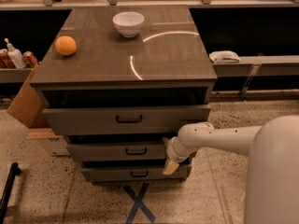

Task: Open middle drawer

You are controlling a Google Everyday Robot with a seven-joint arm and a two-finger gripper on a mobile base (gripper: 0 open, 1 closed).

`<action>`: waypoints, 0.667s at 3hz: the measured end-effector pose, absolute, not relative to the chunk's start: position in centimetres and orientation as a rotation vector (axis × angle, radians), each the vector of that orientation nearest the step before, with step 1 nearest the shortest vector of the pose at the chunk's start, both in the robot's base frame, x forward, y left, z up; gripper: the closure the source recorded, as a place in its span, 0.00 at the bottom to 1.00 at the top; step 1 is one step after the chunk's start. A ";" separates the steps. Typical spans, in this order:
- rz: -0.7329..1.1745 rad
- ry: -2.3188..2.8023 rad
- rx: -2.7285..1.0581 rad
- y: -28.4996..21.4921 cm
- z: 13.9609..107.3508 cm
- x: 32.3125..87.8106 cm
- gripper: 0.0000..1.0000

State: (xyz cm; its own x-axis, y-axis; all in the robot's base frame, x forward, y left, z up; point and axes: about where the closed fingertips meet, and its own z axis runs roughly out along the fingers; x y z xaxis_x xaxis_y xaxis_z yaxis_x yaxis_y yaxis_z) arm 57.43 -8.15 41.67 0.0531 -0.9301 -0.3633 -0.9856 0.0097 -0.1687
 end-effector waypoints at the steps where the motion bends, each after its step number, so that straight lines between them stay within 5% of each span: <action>1: 0.196 1.919 -1.977 -8.2 42.0 56.2 0.50; 2: 0.182 1.897 -1.982 -8.4 43.4 54.5 0.74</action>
Offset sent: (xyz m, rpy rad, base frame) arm -0.0491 -0.0092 0.0377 -0.0066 -0.0470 0.0262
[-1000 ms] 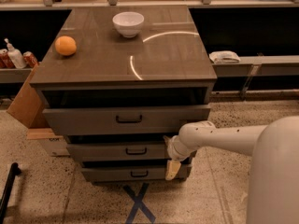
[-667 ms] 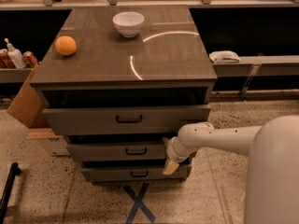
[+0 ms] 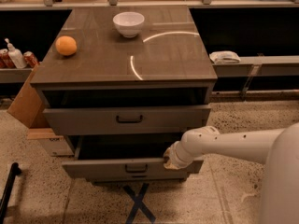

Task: Open middle drawer

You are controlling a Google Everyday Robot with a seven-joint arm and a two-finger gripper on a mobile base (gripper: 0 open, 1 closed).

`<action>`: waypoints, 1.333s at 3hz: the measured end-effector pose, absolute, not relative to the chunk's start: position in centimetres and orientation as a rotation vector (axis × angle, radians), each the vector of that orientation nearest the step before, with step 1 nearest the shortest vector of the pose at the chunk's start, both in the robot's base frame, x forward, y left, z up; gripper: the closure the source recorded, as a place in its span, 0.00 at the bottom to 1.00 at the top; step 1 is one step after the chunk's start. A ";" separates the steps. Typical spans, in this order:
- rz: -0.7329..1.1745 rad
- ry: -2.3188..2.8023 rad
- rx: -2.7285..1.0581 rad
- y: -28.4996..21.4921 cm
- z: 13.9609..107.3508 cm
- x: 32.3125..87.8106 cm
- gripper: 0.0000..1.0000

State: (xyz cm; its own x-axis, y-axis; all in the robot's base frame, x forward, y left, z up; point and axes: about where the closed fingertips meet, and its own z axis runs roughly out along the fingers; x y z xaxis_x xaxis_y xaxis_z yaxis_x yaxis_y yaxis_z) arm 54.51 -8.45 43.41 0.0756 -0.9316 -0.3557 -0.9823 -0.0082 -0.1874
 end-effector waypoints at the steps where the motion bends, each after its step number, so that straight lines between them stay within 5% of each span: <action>1: 0.206 1.876 -1.981 -8.9 44.4 52.4 0.97; 2: 0.241 1.862 -1.982 -9.1 44.8 50.6 1.00; 4: 0.245 1.861 -1.984 -9.0 44.7 50.5 0.57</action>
Offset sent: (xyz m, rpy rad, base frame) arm -0.0784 -0.0132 0.0273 0.0926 0.0336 0.0522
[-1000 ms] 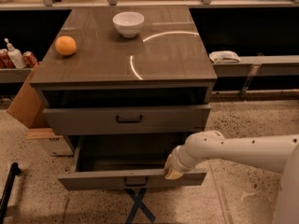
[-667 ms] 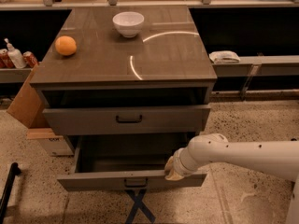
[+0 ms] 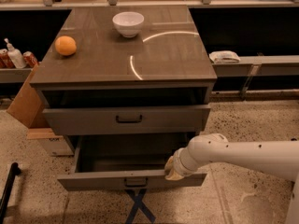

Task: Open middle drawer

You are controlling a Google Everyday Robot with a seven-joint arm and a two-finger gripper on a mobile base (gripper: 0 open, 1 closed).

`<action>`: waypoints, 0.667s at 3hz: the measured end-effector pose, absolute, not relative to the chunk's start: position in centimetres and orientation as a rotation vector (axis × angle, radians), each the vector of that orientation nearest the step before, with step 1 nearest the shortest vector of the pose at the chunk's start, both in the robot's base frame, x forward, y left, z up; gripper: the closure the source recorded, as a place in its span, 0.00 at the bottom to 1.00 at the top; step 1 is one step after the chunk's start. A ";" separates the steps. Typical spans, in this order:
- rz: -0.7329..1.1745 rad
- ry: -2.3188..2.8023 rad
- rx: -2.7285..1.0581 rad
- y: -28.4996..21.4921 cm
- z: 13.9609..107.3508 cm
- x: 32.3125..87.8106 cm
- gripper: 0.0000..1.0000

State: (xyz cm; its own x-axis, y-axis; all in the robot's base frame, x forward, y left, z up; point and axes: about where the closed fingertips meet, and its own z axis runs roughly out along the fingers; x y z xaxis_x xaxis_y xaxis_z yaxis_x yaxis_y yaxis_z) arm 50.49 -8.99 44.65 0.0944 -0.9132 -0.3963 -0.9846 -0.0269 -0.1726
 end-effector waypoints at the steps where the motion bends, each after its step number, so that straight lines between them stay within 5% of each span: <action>1: 0.248 1.861 -1.986 -8.9 44.5 50.4 0.34; 2: 0.251 1.861 -1.988 -8.8 44.4 50.3 0.11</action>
Offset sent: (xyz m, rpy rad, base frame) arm -0.0007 0.0006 -0.0008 0.0004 0.0018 0.0013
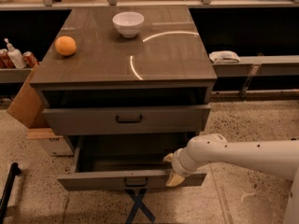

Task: Open middle drawer

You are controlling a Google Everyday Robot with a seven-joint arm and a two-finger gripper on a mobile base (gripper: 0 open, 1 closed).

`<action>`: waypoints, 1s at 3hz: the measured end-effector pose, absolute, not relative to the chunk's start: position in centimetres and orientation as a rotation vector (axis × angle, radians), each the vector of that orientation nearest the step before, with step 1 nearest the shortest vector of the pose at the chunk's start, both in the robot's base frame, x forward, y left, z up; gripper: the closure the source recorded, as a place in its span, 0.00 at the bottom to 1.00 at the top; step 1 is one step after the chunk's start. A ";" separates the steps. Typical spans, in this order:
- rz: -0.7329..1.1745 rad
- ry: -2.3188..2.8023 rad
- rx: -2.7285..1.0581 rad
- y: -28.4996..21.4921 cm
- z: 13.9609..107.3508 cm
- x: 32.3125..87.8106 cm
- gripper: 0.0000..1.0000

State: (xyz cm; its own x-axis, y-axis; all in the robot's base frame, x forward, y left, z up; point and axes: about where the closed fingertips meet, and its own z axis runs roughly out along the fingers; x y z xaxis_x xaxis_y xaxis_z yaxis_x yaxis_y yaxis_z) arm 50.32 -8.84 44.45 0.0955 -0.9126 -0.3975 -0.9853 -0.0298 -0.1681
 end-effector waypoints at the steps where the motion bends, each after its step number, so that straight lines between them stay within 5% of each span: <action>1: 0.254 1.861 -1.989 -8.8 44.4 50.3 0.00; 3: 0.316 1.893 -2.007 -8.7 43.0 48.9 0.00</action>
Offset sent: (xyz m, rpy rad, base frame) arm -0.0006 0.0006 -0.0008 0.0003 0.0017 0.0012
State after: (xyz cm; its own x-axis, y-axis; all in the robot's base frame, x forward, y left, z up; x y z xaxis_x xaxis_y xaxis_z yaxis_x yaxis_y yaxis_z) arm 48.89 -8.66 43.04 0.0761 -0.9124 -0.4022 -0.9935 -0.0353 -0.1078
